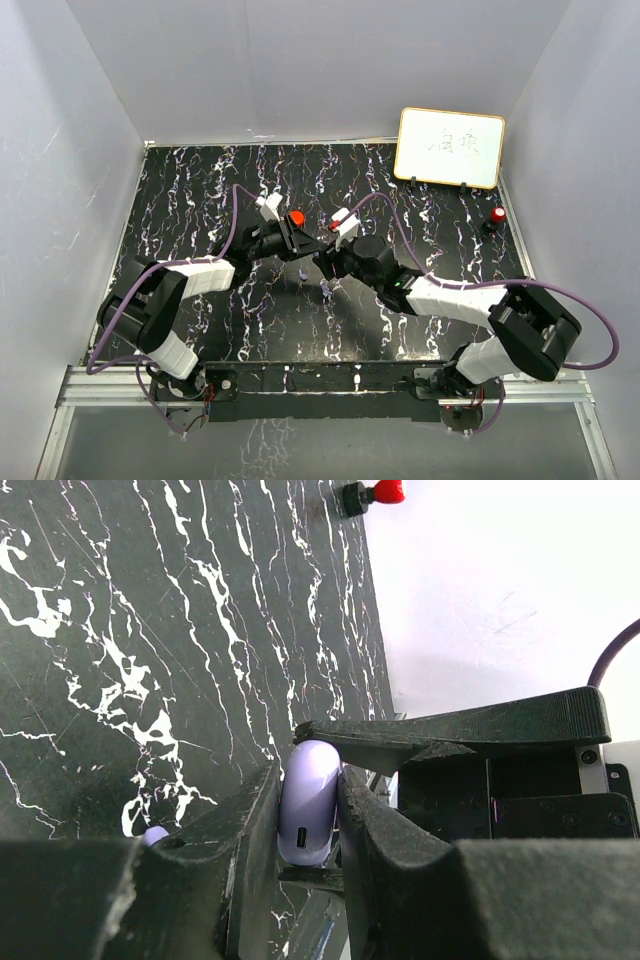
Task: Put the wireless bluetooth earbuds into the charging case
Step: Pick up the charging case at the center of the board.
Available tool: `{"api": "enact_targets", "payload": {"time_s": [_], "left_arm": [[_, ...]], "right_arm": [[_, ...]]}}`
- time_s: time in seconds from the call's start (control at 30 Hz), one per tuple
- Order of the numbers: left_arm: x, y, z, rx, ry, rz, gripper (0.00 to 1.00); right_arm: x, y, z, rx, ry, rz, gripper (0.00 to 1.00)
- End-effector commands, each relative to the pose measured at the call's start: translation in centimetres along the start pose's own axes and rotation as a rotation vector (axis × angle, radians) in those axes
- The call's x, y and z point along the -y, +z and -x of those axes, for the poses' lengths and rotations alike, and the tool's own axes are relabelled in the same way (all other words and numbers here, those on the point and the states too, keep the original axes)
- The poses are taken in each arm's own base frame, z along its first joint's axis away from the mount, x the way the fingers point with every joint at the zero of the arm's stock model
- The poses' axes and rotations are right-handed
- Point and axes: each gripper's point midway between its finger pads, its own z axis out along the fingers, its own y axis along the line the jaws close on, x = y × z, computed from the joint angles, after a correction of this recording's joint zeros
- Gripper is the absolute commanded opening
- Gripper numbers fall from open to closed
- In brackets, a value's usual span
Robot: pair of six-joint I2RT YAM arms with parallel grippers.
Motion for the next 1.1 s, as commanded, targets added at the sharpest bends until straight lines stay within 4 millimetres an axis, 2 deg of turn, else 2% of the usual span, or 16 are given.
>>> {"api": "enact_targets", "payload": {"time_s": [0.0,0.13,0.3,0.4,0.57,0.73,0.87,1.07], "left_arm": [[1.8,0.5,0.0,-0.011,0.029,-0.047,0.19],[1.7,0.5,0.0,-0.007,0.031,-0.044,0.0],[1.6,0.7,0.2,-0.003,0.034,-0.038,0.0],[1.6,0.9,0.2,-0.005,0.036,-0.043,0.0],[1.7,1.3,0.8,0.003,0.045,-0.045,0.0],[2.0,1.5,1.8,0.018,0.055,-0.051,0.0],[2.7,1.6,2.7,0.042,0.064,-0.082,0.0],[4.5,1.7,3.4,0.072,0.058,-0.196,0.0]], "right_arm": [[-0.6,0.8,4.2,0.113,0.003,0.016,0.42],[-0.5,0.9,4.2,0.109,0.006,0.012,0.45],[-0.2,0.6,4.6,0.116,0.028,0.005,0.74],[0.3,0.1,5.0,0.128,0.046,-0.008,0.8],[1.2,-1.3,5.9,0.153,0.085,-0.029,0.83],[3.4,-4.6,7.6,0.212,0.198,-0.04,0.84],[5.5,-6.3,7.1,0.192,0.348,-0.008,0.82],[5.3,-6.6,6.1,0.152,0.499,0.089,0.76]]}}
